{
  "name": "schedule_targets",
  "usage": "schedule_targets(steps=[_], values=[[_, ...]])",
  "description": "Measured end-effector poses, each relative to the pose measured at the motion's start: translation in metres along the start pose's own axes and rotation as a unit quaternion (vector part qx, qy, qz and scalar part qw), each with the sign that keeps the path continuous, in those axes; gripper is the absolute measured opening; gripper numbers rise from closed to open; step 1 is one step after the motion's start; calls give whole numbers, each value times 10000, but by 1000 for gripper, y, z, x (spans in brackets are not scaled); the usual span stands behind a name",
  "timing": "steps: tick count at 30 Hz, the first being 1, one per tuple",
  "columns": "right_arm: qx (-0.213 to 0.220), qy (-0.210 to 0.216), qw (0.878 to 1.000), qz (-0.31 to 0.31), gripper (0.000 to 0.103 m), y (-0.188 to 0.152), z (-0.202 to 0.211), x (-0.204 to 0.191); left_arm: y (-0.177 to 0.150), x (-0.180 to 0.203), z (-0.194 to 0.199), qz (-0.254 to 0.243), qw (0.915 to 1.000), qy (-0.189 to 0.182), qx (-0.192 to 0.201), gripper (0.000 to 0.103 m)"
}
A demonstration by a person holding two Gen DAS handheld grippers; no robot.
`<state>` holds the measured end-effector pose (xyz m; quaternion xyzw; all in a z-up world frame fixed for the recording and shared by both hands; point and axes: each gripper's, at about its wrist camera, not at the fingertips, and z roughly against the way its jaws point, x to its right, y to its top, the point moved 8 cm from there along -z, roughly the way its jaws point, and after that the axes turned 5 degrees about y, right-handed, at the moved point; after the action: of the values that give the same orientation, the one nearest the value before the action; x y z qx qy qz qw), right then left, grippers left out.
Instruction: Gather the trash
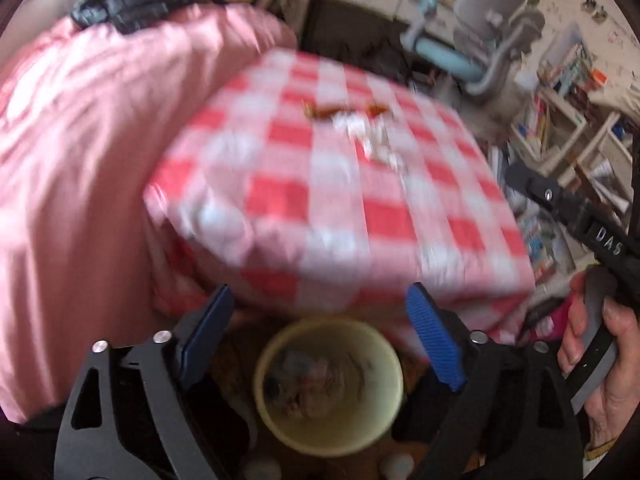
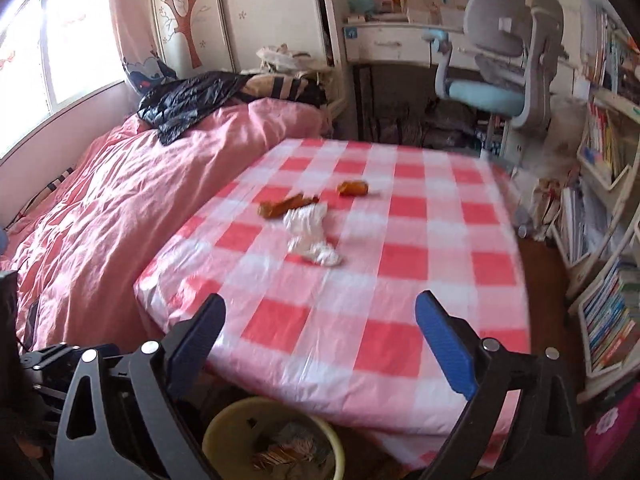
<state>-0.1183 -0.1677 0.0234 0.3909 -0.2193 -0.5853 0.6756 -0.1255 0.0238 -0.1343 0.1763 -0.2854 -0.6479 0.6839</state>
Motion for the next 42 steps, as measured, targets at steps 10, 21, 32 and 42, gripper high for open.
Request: schedule_targets(steps=[10, 21, 32, 42], values=[[518, -606, 9945, -681, 95, 34, -23, 48, 158, 8, 14, 238, 9922, 194, 1211, 96], [339, -597, 9836, -1668, 95, 25, -31, 72, 165, 19, -37, -350, 9976, 121, 583, 96], [37, -499, 9890, -1389, 95, 21, -42, 60, 160, 26, -26, -662, 9959, -23, 621, 96], [43, -473, 9886, -1427, 95, 20, -41, 67, 159, 26, -33, -682, 9962, 11, 541, 96]])
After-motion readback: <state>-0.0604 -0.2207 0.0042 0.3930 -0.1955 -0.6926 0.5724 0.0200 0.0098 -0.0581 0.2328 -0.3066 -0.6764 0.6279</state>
